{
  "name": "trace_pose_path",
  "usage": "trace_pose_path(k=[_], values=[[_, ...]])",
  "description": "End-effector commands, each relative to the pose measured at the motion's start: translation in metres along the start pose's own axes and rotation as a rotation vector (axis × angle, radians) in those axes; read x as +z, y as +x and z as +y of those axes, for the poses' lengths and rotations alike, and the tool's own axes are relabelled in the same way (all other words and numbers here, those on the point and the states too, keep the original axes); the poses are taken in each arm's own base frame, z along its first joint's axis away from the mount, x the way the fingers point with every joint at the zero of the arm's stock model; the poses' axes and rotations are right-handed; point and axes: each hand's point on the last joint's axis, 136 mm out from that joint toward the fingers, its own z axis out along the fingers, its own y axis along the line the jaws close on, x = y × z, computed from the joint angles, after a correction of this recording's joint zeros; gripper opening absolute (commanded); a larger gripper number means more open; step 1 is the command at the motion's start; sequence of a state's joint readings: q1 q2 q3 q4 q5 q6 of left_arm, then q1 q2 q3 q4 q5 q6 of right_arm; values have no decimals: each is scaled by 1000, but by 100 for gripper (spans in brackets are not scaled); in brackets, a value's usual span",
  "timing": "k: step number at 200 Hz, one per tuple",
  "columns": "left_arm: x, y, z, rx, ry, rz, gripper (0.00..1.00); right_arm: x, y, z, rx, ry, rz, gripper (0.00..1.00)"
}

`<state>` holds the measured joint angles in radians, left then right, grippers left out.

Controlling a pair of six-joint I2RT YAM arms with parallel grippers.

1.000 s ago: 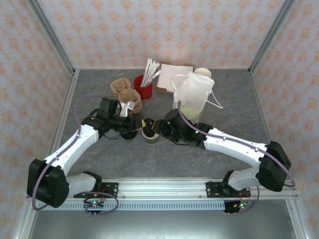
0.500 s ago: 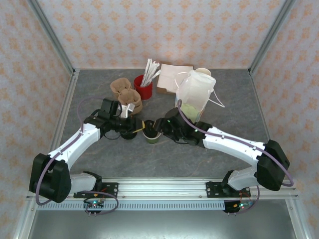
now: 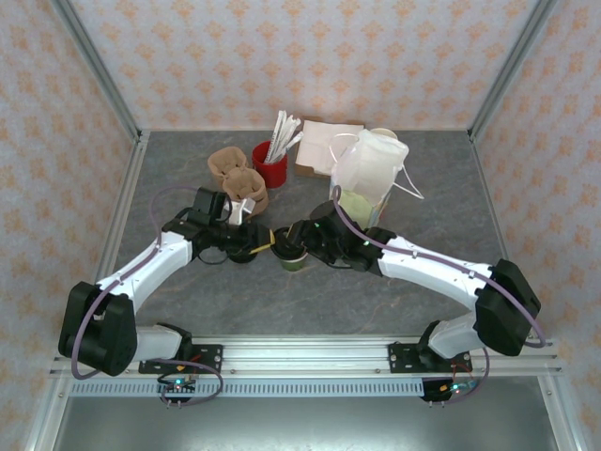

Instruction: Pack the takeout coffee

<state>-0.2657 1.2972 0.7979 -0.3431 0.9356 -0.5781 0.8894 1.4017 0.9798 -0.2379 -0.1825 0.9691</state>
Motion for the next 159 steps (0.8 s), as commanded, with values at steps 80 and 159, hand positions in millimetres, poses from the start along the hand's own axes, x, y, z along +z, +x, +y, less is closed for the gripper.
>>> trace_pose_path(k=[80, 159], values=[[2, 1, 2, 12, 32, -5, 30, 3, -7, 4, 9, 8, -23, 61], [11, 1, -8, 31, 34, 15, 36, -3, -10, 1, -7, 22, -40, 65]])
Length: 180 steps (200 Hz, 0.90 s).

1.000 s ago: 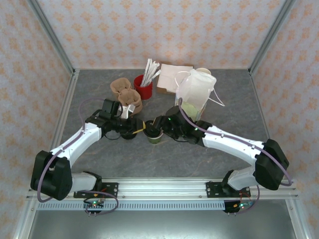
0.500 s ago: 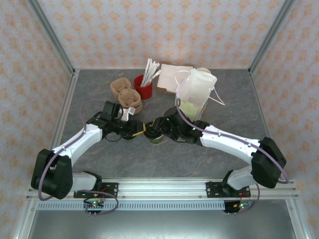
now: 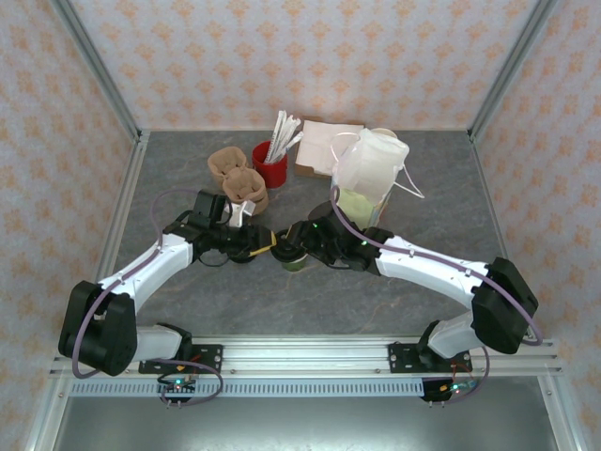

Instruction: Pack the takeout coffee

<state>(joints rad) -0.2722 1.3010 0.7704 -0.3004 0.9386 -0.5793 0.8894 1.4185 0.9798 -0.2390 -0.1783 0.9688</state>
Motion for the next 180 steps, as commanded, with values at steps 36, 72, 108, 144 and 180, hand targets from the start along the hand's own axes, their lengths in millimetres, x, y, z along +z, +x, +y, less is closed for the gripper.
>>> trace_pose_path(k=[36, 72, 108, 144, 180], values=[[11, 0, -14, 32, 16, 24, 36, -11, -12, 2, -14, 16, -53, 67], [11, 1, -13, 38, 6, 27, 37, -13, -13, -4, -21, 36, -64, 67], [7, -1, -18, 62, -3, 23, 48, -12, -14, -7, -31, 51, -67, 66], [4, -5, -21, 104, -27, 23, 55, -12, -16, -7, -44, 59, -70, 66], [5, -10, -18, 123, -64, 30, 56, -10, -16, -11, -38, 72, -74, 63]])
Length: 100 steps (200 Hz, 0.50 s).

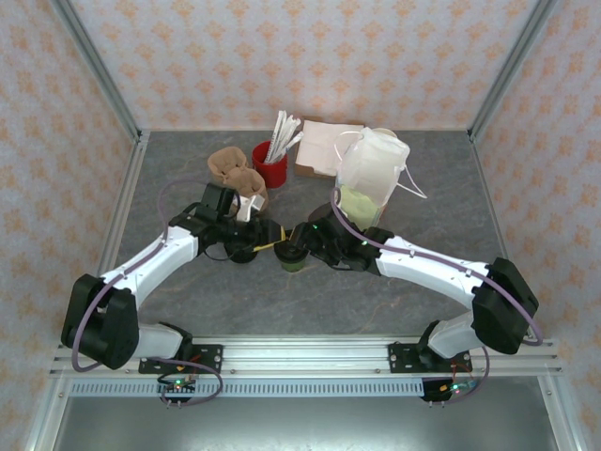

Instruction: Pack the takeout coffee

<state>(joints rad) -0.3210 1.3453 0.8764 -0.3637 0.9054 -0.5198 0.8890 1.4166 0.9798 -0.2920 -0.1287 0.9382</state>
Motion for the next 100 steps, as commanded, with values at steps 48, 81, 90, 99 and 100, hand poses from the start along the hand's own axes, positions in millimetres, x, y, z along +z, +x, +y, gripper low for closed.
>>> trace_pose_path(k=[48, 81, 90, 99, 100], values=[[5, -4, 10, 31, -64, 20, 57, -3, -14, -2, 14, 22, -42, 60], [7, -5, 11, 27, -66, 16, 58, 3, -14, -4, 25, 31, -41, 58], [7, -4, 11, 27, -67, 17, 58, 4, -14, -4, 28, 31, -38, 58], [9, -3, 11, 32, -72, 21, 58, 6, -13, -5, 29, 36, -36, 58], [9, -3, 11, 32, -73, 22, 58, 6, -13, -5, 28, 36, -35, 58]])
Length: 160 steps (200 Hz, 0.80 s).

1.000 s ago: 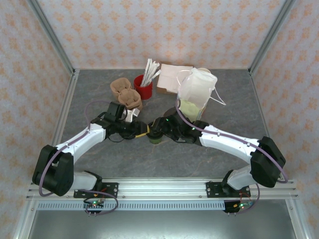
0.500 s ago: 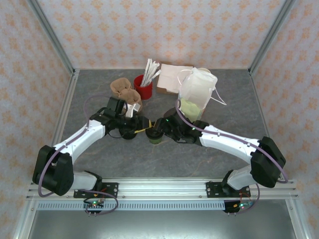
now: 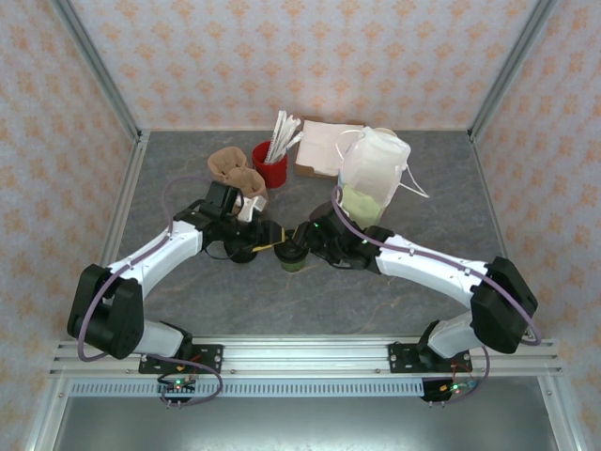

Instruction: Pack the takeout coffee

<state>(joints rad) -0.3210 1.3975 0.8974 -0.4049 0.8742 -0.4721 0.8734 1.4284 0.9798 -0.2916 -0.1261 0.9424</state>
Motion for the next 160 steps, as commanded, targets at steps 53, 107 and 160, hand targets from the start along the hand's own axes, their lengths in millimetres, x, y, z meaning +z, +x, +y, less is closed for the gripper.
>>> trace_pose_path(k=[53, 107, 160], values=[[10, 2, 8, 21, -45, 14, 53, 9, -5, -6, 20, 41, -14, 56], [13, 5, 15, 17, -65, 25, 50, 10, -4, -9, 21, 56, -14, 55], [17, 6, 18, 7, -67, 34, 48, 12, -3, -12, 19, 72, -9, 55]])
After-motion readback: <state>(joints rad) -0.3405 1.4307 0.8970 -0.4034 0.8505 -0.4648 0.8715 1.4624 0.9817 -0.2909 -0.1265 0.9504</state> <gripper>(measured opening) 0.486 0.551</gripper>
